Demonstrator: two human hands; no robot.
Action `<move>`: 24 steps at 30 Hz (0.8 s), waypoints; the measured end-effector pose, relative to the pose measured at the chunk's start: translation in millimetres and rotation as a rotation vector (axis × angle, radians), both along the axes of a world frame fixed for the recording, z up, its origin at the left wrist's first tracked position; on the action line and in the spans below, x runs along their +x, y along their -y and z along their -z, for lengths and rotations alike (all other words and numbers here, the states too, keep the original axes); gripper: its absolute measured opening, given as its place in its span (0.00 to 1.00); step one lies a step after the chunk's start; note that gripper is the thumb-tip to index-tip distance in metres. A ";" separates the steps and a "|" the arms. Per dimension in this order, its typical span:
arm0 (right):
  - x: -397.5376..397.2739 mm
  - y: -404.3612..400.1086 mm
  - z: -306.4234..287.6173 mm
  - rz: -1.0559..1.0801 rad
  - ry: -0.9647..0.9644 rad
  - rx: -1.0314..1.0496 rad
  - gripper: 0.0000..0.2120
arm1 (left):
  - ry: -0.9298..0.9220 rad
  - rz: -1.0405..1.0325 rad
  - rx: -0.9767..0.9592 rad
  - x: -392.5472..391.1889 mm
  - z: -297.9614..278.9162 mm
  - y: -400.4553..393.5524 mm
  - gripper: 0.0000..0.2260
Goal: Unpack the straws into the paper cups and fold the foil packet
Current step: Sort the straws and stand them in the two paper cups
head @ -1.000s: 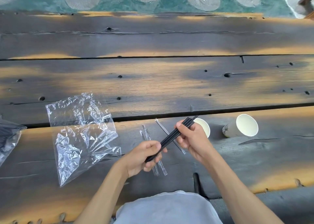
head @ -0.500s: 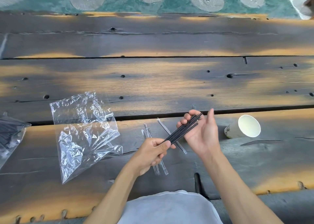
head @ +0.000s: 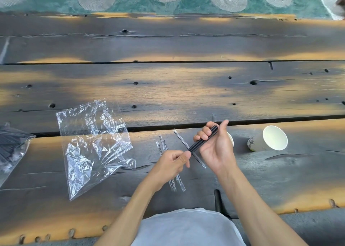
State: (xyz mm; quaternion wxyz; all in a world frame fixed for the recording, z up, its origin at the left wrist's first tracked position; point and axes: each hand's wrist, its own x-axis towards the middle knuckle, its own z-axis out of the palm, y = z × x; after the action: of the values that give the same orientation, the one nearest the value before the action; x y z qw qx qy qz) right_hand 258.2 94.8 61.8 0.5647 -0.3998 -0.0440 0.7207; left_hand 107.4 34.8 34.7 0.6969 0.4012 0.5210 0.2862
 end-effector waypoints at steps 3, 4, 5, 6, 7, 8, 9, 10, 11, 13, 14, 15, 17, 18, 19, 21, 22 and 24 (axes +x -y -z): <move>2.3 6.5 4.0 -0.176 0.289 0.108 0.20 | -0.060 -0.020 0.043 4.6 -1.3 -4.7 0.22; 4.1 9.9 5.4 -0.267 0.427 0.140 0.19 | -0.092 -0.021 0.070 5.1 -1.3 -6.3 0.22; 6.8 13.0 6.5 -0.359 0.541 0.165 0.19 | -0.128 -0.016 0.098 4.6 -0.8 -8.0 0.23; 9.9 15.7 5.9 -0.428 0.604 0.171 0.18 | -0.155 -0.004 0.122 3.2 -0.2 -9.8 0.24; 13.5 17.9 4.1 -0.468 0.607 0.165 0.14 | -0.169 0.017 0.135 1.3 1.3 -11.3 0.25; 17.6 19.5 1.9 -0.485 0.580 0.155 0.11 | -0.175 0.042 0.140 -0.5 1.8 -12.5 0.25; 21.7 21.0 -0.4 -0.489 0.549 0.145 0.08 | -0.180 0.065 0.138 -2.2 3.2 -13.2 0.25; 25.6 21.7 -2.2 -0.480 0.530 0.133 0.07 | -0.180 0.079 0.128 -2.7 3.2 -13.9 0.25; 30.2 22.1 -4.0 -0.454 0.513 0.131 0.06 | -0.176 0.077 0.107 -2.9 3.7 -14.8 0.24; 42.5 20.3 -4.8 -0.343 0.496 0.116 0.06 | -0.174 0.026 0.065 -1.2 5.5 -16.3 0.21; 50.4 18.2 -4.9 -0.271 0.497 0.105 0.05 | -0.181 -0.018 0.045 -0.1 7.4 -17.0 0.19; 60.6 16.2 -4.7 -0.195 0.503 0.092 0.05 | -0.186 -0.073 0.023 0.6 10.2 -17.6 0.17; 82.6 12.8 -5.9 -0.054 0.532 0.063 0.06 | -0.183 -0.197 -0.054 0.4 19.1 -17.4 0.16; 93.9 11.4 -6.5 0.012 0.549 0.053 0.05 | -0.180 -0.254 -0.103 -0.8 24.2 -16.8 0.16; 105.4 10.4 -5.9 0.072 0.566 0.051 0.05 | -0.182 -0.297 -0.147 -2.7 30.4 -15.8 0.16; 125.3 10.0 -4.0 0.152 0.615 0.060 0.04 | -0.192 -0.347 -0.216 -6.7 41.7 -12.3 0.16; 132.9 10.2 -2.5 0.176 0.645 0.070 0.03 | -0.197 -0.364 -0.243 -8.4 46.7 -10.2 0.15; 142.6 10.3 2.1 0.196 0.713 0.079 0.06 | -0.208 -0.392 -0.289 -10.8 53.9 -6.8 0.14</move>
State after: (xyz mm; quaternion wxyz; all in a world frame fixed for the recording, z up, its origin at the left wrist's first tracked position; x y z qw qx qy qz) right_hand 400.8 84.5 59.7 0.5952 -0.6060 -0.2270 0.4765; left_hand 96.6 41.6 -19.2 0.6209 0.2161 0.6931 0.2958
